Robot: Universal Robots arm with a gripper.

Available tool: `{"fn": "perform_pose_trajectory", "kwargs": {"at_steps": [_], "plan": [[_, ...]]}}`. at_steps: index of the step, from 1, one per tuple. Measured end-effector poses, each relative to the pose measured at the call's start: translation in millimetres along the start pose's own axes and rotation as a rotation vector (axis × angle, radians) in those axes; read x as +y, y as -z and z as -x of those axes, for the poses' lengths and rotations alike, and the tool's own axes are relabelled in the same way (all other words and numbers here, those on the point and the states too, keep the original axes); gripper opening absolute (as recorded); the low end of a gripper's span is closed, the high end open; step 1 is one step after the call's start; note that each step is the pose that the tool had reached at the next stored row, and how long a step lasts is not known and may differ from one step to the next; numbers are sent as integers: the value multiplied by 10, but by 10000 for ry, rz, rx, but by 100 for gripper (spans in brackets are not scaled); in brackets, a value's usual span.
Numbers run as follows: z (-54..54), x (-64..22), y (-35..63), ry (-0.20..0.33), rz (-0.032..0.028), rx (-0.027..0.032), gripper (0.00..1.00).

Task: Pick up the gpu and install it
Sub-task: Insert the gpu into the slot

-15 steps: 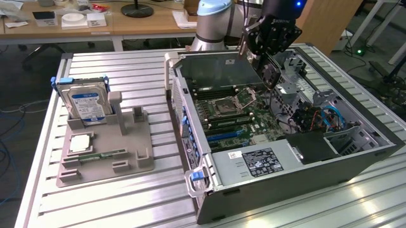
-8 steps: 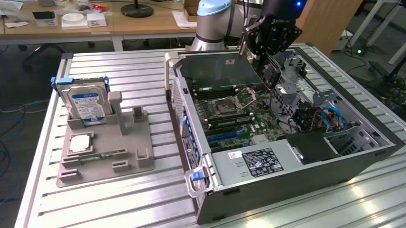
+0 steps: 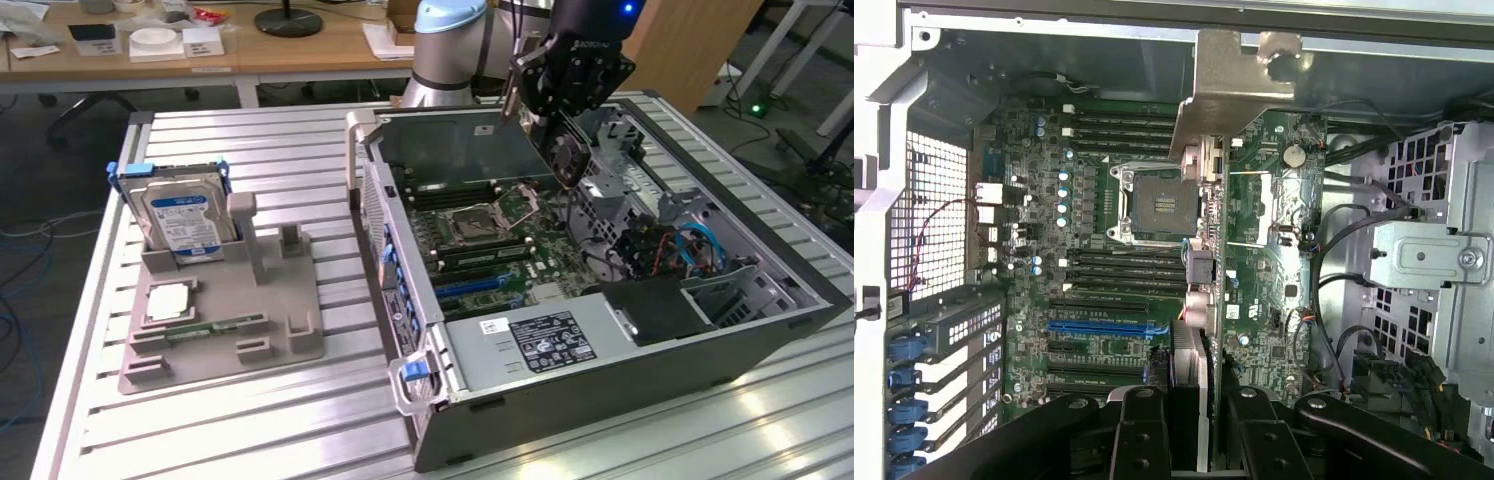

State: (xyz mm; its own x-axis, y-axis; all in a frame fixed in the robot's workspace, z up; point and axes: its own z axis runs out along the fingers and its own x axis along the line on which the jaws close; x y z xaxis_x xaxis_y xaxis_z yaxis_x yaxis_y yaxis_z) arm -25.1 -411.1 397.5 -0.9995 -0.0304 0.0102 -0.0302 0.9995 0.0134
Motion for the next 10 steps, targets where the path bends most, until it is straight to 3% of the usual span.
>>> {"fn": "perform_pose_trajectory", "kwargs": {"at_steps": [6,7,8,10], "plan": [[0,0,0,738,-7,10,27],[-1,0,0,988,-9,13,27],[-1,0,0,1582,-16,21,27],[-1,0,0,1912,-19,25,27]]}}
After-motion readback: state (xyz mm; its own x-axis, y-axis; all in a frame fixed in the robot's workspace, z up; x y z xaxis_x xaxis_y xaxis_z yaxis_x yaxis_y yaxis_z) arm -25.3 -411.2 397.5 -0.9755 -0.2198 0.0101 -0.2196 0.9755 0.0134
